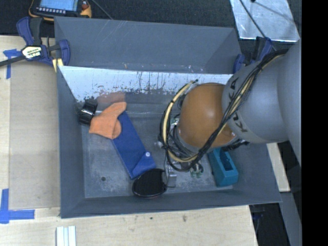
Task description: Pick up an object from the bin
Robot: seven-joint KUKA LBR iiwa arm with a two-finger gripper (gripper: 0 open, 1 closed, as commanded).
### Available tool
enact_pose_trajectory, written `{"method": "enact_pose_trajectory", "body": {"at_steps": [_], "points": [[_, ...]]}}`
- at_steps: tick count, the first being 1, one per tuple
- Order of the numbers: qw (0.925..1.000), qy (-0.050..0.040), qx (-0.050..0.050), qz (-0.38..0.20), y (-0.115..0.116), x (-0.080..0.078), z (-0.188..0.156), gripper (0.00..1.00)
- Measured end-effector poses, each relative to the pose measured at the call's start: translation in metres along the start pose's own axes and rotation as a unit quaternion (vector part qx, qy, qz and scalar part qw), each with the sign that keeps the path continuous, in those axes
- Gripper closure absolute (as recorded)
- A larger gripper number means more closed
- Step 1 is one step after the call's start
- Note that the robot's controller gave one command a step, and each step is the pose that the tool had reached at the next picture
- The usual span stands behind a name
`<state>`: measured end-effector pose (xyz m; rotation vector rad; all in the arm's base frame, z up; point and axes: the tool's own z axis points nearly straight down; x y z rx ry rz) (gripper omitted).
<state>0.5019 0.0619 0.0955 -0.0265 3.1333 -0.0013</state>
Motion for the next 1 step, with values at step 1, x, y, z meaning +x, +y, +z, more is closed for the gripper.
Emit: {"method": "enact_pose_trajectory", "body": {"at_steps": [1], "points": [[0.9988, 0.0074, 0.009, 0.049, 0.0279, -0.004, 0.0169, 0.0]]}}
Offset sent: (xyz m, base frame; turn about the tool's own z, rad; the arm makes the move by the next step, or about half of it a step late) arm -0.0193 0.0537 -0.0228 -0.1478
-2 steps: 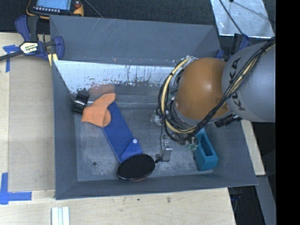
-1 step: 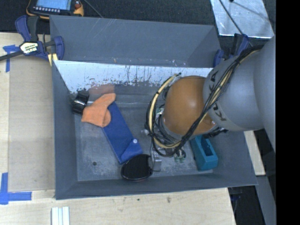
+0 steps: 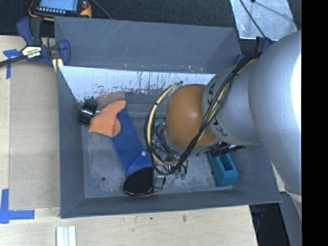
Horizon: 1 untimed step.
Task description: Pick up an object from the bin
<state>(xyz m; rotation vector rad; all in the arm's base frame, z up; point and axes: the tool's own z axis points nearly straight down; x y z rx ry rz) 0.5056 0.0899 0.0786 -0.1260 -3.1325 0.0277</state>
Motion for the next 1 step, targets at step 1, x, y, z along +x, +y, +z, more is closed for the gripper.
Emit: {"method": "enact_pose_trajectory", "body": {"at_steps": [1], "points": [[0.9928, -0.0005, -0.001, -0.119, 0.0149, 0.0209, -0.0019, 1.0]]}}
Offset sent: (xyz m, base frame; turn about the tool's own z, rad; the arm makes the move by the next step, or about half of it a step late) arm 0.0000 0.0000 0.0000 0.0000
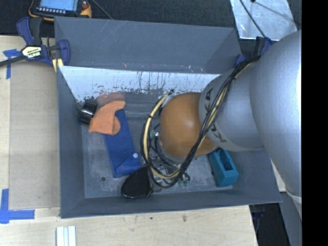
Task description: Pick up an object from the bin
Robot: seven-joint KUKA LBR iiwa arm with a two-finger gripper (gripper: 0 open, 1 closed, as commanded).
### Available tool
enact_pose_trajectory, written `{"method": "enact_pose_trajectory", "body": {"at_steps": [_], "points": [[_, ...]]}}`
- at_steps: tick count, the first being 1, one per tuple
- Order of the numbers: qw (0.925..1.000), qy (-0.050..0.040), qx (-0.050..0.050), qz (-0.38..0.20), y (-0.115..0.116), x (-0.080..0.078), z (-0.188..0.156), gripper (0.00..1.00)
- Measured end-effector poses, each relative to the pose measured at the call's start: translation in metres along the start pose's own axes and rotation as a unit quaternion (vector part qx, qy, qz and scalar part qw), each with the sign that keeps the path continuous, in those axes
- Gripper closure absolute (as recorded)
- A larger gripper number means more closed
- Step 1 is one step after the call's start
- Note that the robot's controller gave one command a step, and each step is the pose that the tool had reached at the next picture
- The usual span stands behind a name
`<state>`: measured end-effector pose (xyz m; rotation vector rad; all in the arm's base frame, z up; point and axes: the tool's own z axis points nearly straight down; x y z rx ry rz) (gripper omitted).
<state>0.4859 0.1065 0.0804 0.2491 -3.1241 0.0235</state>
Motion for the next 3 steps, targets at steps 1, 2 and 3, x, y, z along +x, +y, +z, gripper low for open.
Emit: {"method": "enact_pose_trajectory", "body": {"at_steps": [1, 2, 3], "points": [[1.0, -0.0001, 0.0, 0.0, 0.0, 0.0, 0.0, 1.0], [1.0, 0.0029, -0.005, -0.008, 0.001, -0.031, -0.007, 1.0], [0.9999, -0.0078, -0.007, -0.007, -0.03, -0.065, 0.002, 1.0]]}}
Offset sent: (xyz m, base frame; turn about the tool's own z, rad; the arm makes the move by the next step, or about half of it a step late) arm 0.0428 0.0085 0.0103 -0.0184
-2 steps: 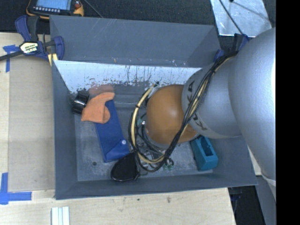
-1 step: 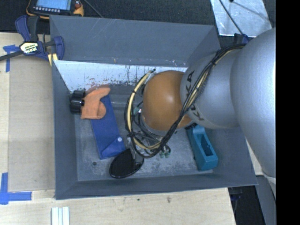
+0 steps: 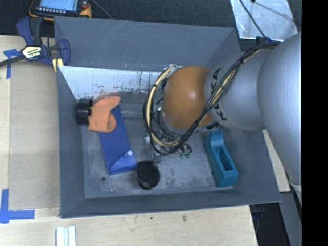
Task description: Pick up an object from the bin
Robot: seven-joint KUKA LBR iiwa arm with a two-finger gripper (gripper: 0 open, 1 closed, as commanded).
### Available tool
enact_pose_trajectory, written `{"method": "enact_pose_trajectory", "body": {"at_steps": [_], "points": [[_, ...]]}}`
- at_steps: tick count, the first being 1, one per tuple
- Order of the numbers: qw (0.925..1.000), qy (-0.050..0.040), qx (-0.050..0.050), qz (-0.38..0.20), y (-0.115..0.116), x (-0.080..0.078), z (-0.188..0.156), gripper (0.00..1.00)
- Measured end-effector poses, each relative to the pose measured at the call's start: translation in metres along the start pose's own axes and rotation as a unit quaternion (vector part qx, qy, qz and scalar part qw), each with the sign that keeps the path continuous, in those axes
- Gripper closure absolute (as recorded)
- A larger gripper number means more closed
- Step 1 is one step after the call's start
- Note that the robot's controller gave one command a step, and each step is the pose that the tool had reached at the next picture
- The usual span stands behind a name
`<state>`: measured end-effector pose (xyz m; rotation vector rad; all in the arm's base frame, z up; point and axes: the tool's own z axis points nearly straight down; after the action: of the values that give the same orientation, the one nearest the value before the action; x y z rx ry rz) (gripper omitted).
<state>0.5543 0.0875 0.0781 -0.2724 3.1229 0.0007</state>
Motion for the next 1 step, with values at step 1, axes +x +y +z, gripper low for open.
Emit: {"method": "enact_pose_trajectory", "body": {"at_steps": [1], "points": [[1.0, 0.0067, 0.0, 0.001, -0.001, 0.0089, -0.0321, 1.0]]}}
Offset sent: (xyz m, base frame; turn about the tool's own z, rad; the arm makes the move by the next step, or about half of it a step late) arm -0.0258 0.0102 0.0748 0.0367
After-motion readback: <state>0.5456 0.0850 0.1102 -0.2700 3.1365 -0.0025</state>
